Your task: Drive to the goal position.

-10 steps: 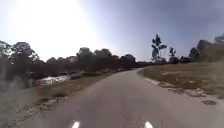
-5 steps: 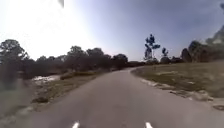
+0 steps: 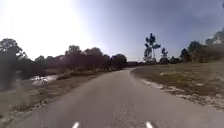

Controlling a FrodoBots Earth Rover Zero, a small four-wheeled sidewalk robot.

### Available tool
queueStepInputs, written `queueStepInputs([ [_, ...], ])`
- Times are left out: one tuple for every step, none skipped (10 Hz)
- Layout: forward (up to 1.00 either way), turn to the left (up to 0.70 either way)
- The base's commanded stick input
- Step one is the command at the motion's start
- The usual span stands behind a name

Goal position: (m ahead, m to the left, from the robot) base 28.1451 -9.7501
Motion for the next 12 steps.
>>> queueStepInputs([
  [1.00,0.00],
  [1.00,0.00],
  [1.00,0.00],
  [1.00,0.00],
  [1.00,0.00],
  [1.00,0.00],
  [1.00,0.00],
  [1.00,0.00],
  [1.00,0.00],
  [1.00,0.00],
  [1.00,0.00],
  [1.00,0.00],
])
